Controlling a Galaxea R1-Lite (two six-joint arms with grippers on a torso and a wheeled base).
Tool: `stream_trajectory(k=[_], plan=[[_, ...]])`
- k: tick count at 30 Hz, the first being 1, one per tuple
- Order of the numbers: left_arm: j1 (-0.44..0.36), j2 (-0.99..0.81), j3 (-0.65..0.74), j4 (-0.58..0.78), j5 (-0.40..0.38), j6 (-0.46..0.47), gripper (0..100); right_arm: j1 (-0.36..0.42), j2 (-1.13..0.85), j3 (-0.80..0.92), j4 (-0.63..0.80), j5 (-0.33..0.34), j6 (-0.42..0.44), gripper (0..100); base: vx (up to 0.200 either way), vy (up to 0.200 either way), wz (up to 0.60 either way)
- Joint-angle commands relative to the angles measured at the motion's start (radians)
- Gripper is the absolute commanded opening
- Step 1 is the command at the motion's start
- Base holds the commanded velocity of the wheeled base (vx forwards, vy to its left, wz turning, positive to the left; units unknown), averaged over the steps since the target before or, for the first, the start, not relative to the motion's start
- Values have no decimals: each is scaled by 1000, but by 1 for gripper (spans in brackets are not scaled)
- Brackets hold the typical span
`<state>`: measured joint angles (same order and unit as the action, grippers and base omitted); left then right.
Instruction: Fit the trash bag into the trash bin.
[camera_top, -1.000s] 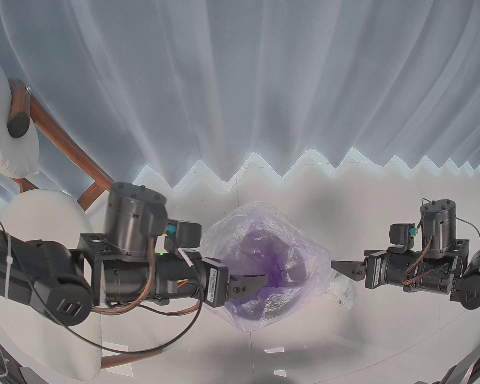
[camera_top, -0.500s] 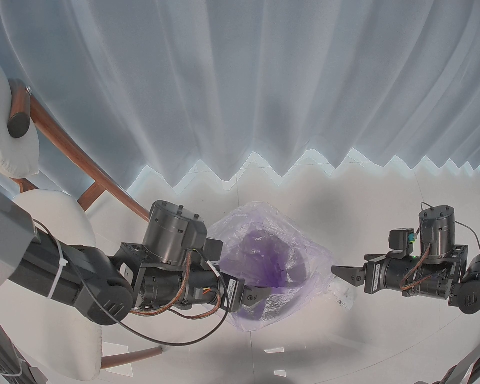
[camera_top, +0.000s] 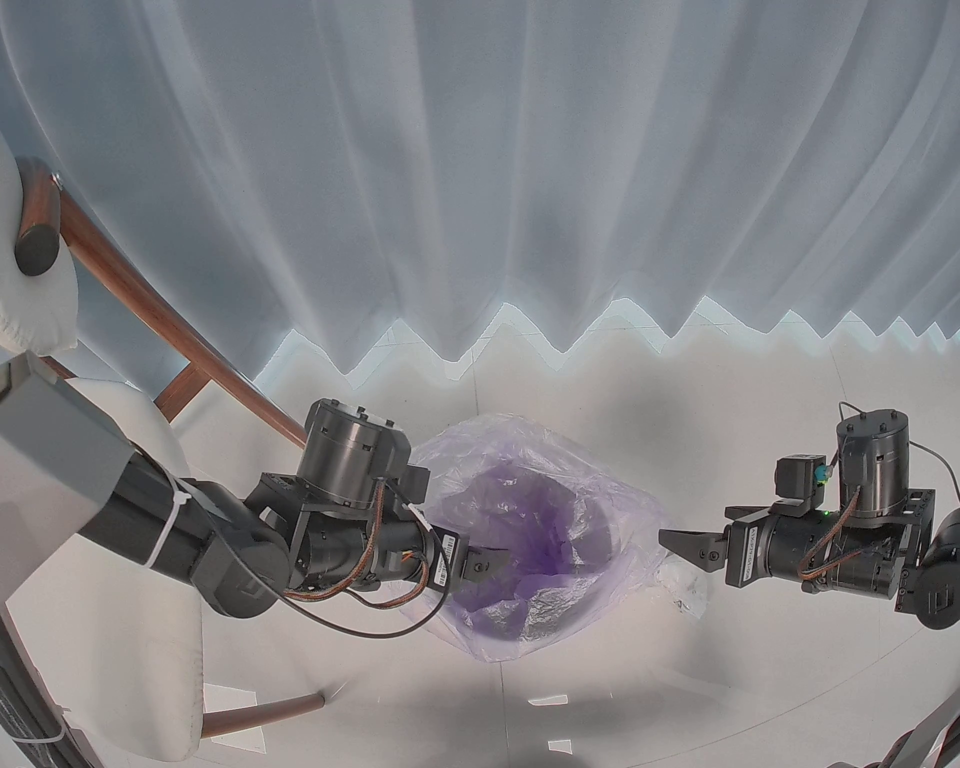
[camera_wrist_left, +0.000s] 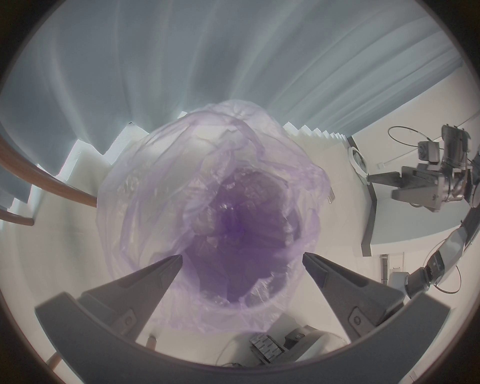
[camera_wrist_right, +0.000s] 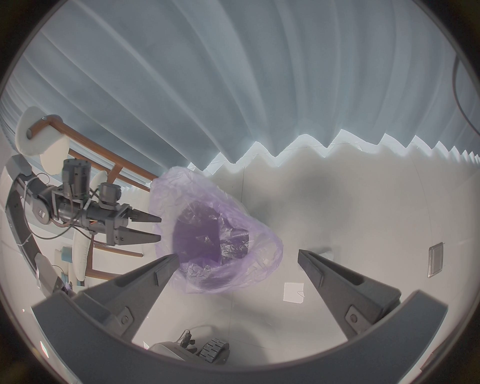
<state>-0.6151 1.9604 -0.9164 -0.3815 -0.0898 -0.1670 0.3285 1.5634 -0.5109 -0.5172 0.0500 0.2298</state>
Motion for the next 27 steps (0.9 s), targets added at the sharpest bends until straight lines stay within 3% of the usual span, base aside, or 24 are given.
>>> stream_trajectory(k=[1,12,23,27], plan=[[32,58,-6,-23,4,1,100,1,0,5,-14,1,2,100,0,0,0],[101,92,-29,-40,2,43,100,3,1,6,-20,1,0,100,0,0,0],[87,156,-107,-20,12,44,100,3,-3,11,-20,1,0,100,0,0,0],[74,163,-122,0,70,47,100,3,-9,20,-20,-2,2,100,0,0,0]])
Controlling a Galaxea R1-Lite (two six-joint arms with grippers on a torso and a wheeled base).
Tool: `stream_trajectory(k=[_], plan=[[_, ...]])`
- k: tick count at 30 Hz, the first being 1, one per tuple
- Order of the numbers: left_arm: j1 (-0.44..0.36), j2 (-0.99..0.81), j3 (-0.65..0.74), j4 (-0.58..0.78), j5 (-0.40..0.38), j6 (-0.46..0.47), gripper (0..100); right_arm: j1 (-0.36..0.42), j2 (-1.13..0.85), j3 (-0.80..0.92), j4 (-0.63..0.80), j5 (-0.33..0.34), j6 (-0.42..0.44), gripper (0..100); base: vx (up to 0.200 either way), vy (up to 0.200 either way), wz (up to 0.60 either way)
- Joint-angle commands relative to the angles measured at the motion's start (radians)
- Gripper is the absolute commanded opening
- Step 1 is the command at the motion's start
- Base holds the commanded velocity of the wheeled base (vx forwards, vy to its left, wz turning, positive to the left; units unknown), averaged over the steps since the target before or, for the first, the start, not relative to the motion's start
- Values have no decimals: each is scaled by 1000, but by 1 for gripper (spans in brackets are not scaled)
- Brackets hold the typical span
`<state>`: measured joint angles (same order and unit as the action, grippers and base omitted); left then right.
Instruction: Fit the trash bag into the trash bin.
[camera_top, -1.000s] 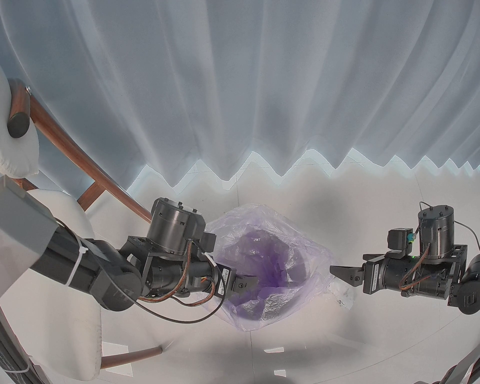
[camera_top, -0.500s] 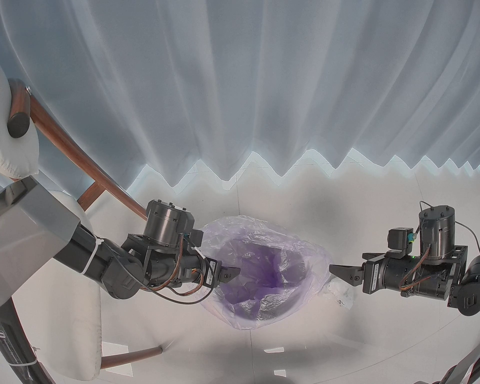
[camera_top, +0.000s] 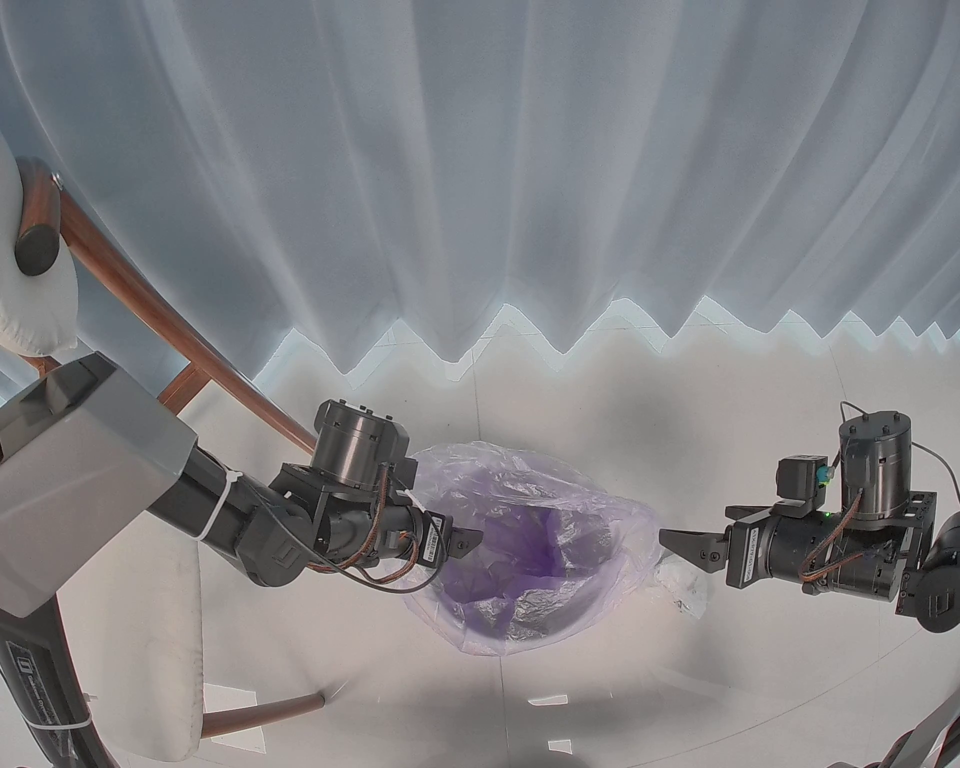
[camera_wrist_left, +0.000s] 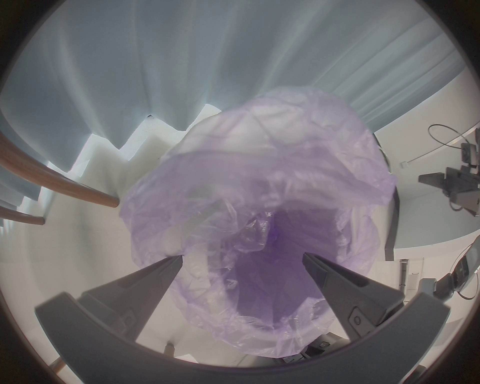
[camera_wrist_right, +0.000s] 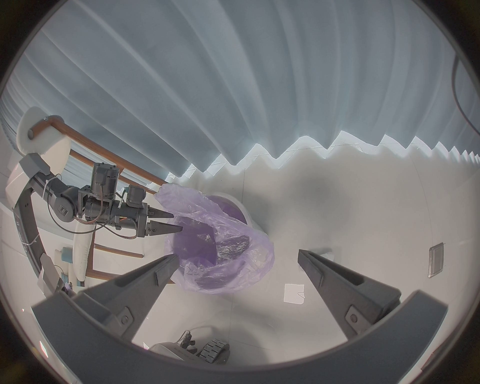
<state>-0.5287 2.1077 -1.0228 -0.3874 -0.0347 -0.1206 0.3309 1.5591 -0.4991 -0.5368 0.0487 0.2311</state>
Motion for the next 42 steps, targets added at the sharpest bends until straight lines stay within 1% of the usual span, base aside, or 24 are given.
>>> stream_trajectory(k=[1,3,5,6,7,14,21,22,28,34,42], plan=[[-20,15,-23,5,21,1,100,0,-10,11,0,-1,1,100,0,0,0],[-25,22,-26,10,52,4,100,0,-11,14,0,-1,1,100,0,0,0],[-25,22,-26,10,52,4,100,0,-11,14,0,-1,1,100,0,0,0],[-31,41,-45,7,93,7,100,0,-13,14,0,-1,1,100,0,0,0],[-36,54,-60,9,108,9,100,0,-11,14,0,-1,1,100,0,0,0],[-42,106,-79,7,151,10,100,0,-11,21,0,-1,1,100,0,0,0],[-43,121,-92,5,153,9,100,0,-16,22,0,-3,2,100,0,0,0],[-43,121,-92,5,153,9,0,0,-14,21,0,-3,2,100,0,0,0],[-43,114,-85,-48,139,1,0,-1,-16,22,0,-3,4,100,0,0,0],[-42,112,-80,-54,142,1,0,0,-16,22,0,-3,4,100,0,0,0],[-54,92,-16,-68,142,-1,0,-1,-17,22,-2,-3,4,100,0,0,0]])
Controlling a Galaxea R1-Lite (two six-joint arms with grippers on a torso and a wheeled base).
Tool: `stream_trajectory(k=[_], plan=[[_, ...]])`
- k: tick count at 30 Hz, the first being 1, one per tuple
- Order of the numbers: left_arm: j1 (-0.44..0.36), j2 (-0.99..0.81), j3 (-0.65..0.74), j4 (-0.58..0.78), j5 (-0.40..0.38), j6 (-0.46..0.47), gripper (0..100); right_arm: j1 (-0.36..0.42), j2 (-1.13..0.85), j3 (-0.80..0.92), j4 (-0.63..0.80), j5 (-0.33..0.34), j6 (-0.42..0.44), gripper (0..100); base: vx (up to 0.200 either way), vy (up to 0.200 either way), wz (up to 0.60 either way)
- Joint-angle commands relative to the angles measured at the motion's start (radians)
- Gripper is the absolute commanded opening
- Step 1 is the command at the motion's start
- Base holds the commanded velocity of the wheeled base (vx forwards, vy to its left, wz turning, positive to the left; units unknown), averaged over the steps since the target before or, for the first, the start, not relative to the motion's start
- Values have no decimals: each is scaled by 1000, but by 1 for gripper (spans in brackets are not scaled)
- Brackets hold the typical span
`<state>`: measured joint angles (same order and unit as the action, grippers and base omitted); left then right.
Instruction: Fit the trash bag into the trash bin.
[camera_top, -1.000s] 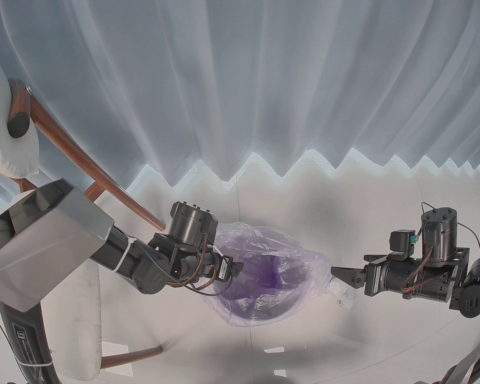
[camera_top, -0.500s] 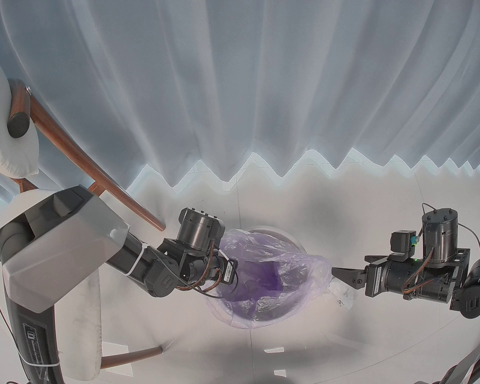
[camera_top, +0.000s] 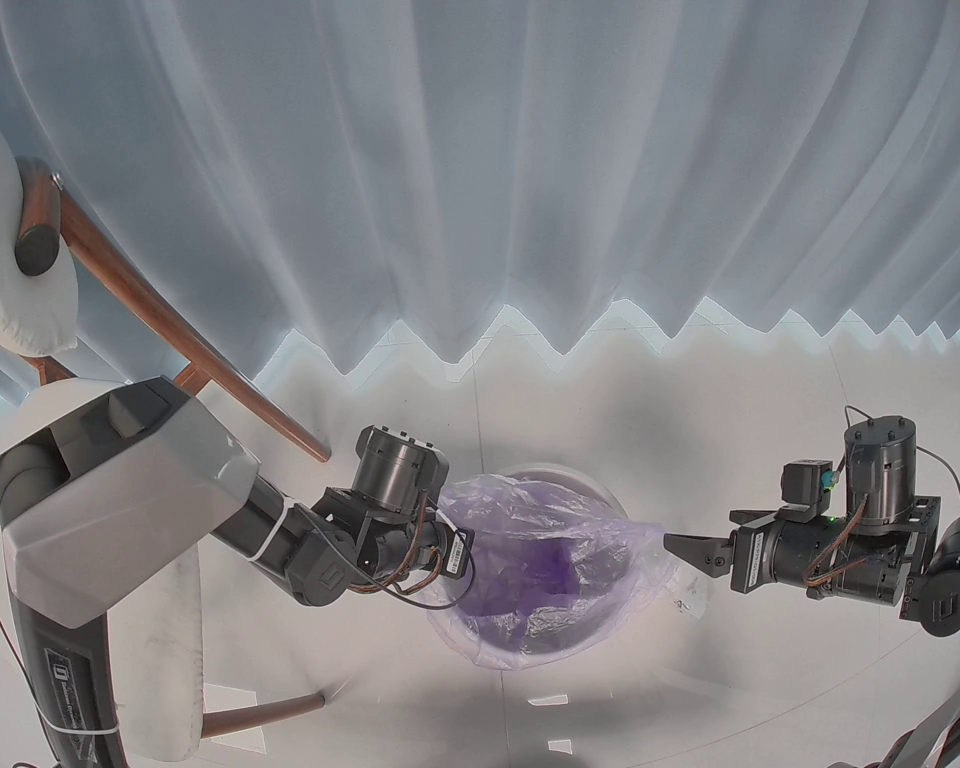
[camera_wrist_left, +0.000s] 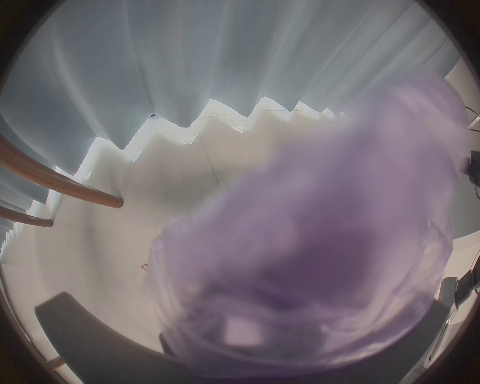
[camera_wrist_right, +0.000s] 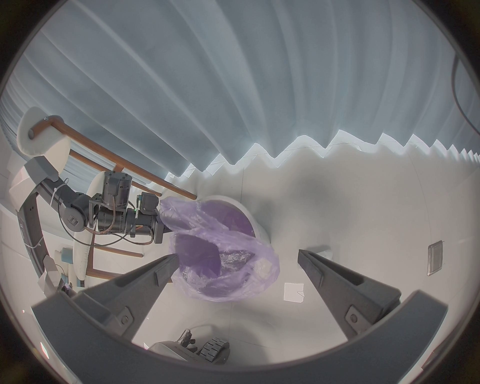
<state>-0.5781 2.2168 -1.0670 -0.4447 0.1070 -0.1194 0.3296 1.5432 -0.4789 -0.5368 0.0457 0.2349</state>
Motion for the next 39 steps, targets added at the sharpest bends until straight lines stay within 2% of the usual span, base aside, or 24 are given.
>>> stream_trajectory(k=[1,5,11,19,27,39], plan=[[-5,-17,29,-29,0,-2,0,0,-5,3,0,0,0,100,0,0,0],[-5,-16,24,-80,0,-16,0,0,-6,5,0,0,0,100,0,0,0],[-32,-34,38,-85,-3,-106,0,0,-6,3,0,0,0,100,-100,0,0],[-34,-66,47,-72,-4,-112,0,0,-6,2,0,0,-2,100,-200,0,0],[-26,-98,124,-74,-4,-112,0,0,-5,0,0,0,-2,100,-200,0,0],[-39,-100,119,-95,-3,-114,0,0,-5,3,0,0,-2,100,-200,0,0]])
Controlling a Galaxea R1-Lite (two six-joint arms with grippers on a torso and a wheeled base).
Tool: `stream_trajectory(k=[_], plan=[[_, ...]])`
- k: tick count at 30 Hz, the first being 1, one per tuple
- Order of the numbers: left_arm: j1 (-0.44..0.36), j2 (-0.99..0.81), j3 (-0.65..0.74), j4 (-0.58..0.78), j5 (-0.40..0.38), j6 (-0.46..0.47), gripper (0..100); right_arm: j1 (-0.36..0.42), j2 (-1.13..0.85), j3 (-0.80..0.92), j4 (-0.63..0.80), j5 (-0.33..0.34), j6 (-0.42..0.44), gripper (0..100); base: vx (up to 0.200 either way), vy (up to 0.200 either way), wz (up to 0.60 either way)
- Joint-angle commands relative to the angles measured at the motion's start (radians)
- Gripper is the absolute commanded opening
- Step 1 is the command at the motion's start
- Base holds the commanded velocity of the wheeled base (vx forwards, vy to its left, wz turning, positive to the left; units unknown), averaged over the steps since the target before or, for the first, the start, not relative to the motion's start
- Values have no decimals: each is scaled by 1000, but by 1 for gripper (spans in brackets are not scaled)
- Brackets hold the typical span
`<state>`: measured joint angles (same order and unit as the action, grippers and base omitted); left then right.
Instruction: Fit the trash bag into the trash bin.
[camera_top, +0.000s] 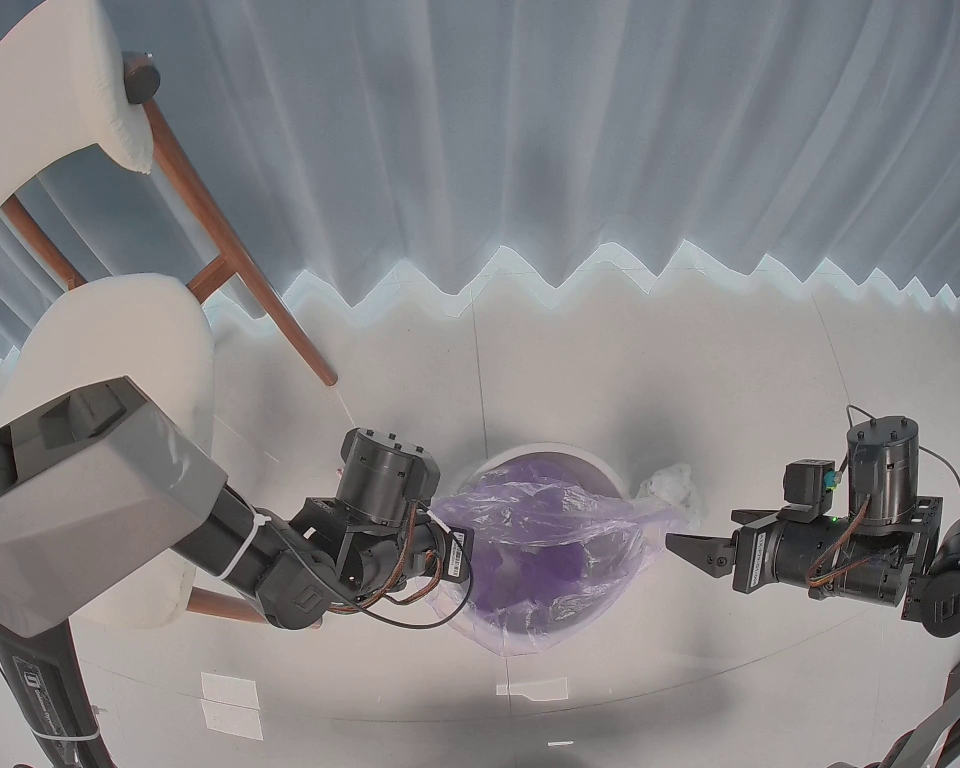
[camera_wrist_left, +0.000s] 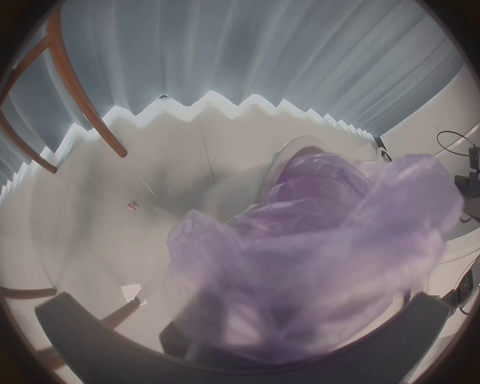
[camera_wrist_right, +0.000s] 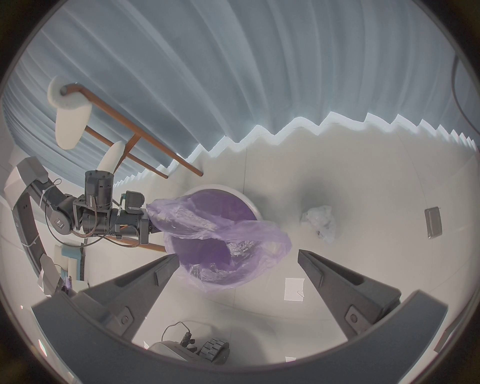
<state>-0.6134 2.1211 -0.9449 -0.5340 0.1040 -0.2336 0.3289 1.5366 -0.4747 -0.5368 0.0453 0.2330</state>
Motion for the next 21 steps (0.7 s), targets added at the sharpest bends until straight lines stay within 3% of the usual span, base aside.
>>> stream_trajectory(k=[1,8,21], plan=[[-3,-7,-5,-15,0,-1,0,1,4,-1,0,1,0,100,-200,0,0],[-2,-6,3,-46,13,2,0,1,7,1,0,1,0,100,-200,0,0],[-9,34,121,-152,28,4,0,2,4,19,1,1,-4,100,0,0,0]])
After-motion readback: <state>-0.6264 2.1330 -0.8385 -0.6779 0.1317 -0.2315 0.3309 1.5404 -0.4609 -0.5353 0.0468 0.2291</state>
